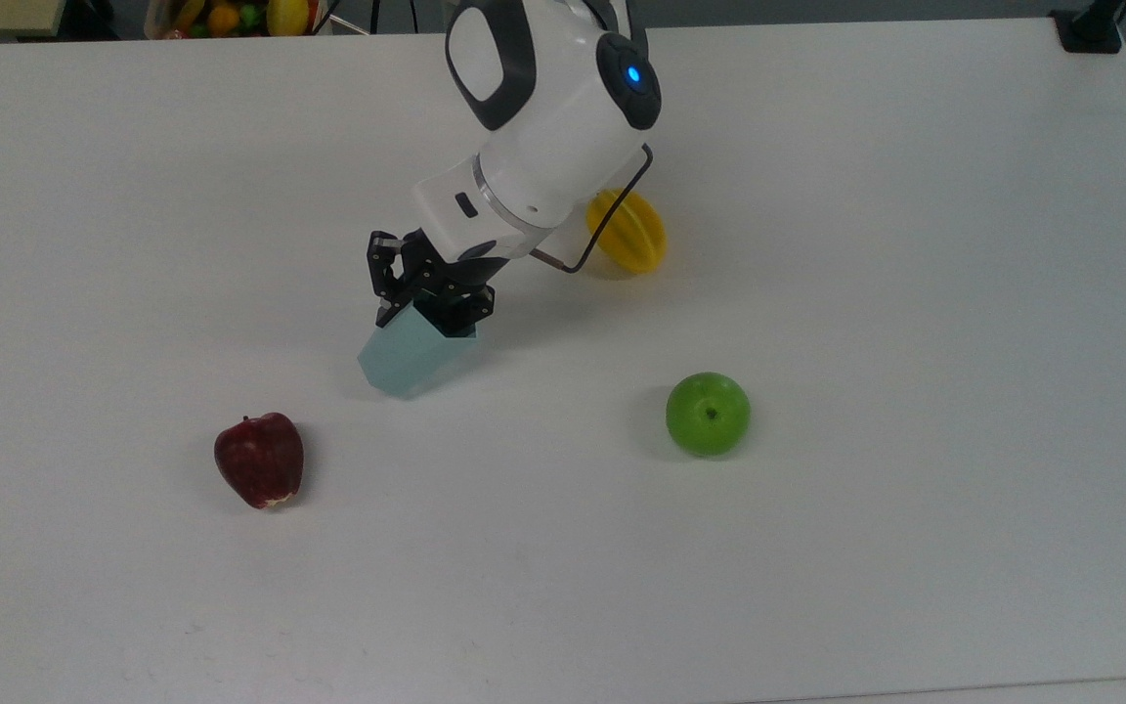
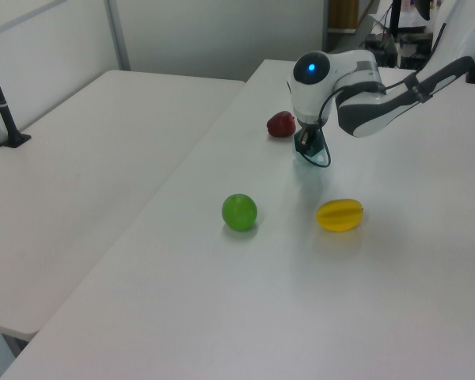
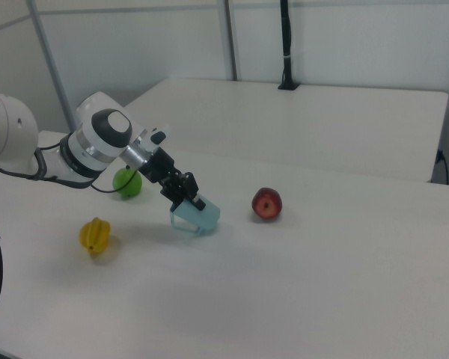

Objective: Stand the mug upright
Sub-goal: 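Rotate the held mug upward so it stands on its base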

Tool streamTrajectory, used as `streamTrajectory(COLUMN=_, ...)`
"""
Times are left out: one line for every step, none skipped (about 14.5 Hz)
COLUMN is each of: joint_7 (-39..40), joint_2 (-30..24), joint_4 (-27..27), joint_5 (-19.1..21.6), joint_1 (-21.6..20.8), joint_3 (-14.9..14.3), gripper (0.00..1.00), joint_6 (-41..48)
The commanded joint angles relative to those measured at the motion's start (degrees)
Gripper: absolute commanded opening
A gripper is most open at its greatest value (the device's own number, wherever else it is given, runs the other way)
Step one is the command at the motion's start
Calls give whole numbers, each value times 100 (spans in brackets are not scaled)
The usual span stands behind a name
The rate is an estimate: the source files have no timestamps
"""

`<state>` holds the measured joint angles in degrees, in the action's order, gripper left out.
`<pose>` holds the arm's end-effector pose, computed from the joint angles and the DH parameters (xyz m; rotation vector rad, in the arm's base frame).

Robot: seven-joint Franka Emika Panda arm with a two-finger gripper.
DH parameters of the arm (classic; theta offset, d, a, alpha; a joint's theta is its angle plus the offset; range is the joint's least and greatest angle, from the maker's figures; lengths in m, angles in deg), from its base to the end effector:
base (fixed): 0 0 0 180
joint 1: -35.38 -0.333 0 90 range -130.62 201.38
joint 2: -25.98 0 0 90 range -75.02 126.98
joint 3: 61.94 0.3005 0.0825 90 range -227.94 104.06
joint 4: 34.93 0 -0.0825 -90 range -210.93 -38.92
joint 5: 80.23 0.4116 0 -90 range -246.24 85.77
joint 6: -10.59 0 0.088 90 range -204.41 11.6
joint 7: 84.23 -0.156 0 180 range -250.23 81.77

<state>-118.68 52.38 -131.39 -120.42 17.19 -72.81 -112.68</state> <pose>0.6990 0.0455 0.2820 2.5000 -0.0708 0.3144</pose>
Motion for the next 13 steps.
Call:
streamTrajectory(joint_7=480, joint_2=-459, joint_4=-180, joint_5=1035, joint_1=228, joint_3=-3, gripper=0, joint_6=-329)
streamTrajectory(joint_7=875, joint_2=-503, joint_4=-154, joint_5=1596, joint_1=272, joint_3=-3, gripper=0, joint_6=-312)
streamTrajectory(joint_7=1357, joint_2=-547, joint_4=-145, joint_5=2228, joint_1=290, joint_3=-20, gripper=0, joint_6=-268)
streamTrajectory(joint_7=1832, joint_2=-565, joint_4=-136, joint_5=2783, joint_1=325, joint_3=-38, gripper=0, joint_6=-172)
streamTrajectory(joint_7=2185, joint_2=-548, joint_4=-23, joint_5=3232, joint_1=334, joint_3=-55, gripper=0, joint_6=134)
streamTrajectory(joint_7=2458, joint_2=-504, joint_4=144, joint_5=3550, joint_1=351, joint_3=-64, gripper=0, joint_6=546)
streamTrajectory(joint_7=2652, joint_2=-478, joint_4=241, joint_5=3718, joint_1=412, joint_3=-64, gripper=0, joint_6=863)
streamTrajectory(joint_7=2723, joint_2=-477, joint_4=251, joint_5=3851, joint_1=439, joint_3=-64, gripper=5, joint_6=953)
streamTrajectory(joint_7=2733, joint_2=-469, joint_4=251, joint_5=3922, joint_1=448, joint_3=-64, gripper=12, joint_6=963)
streamTrajectory(joint_7=2724, joint_2=-408, joint_4=260, joint_5=3940, joint_1=448, joint_3=-64, gripper=18, joint_6=954)
streamTrajectory(joint_7=2707, joint_2=-346, joint_4=260, joint_5=3940, joint_1=439, joint_3=-64, gripper=27, joint_6=946)
streamTrajectory(joint_7=2698, joint_2=-311, joint_4=260, joint_5=3931, joint_1=431, joint_3=-64, gripper=37, joint_6=937)
streamTrajectory(joint_7=2698, joint_2=-267, joint_4=260, joint_5=3931, joint_1=422, joint_3=-64, gripper=48, joint_6=928)
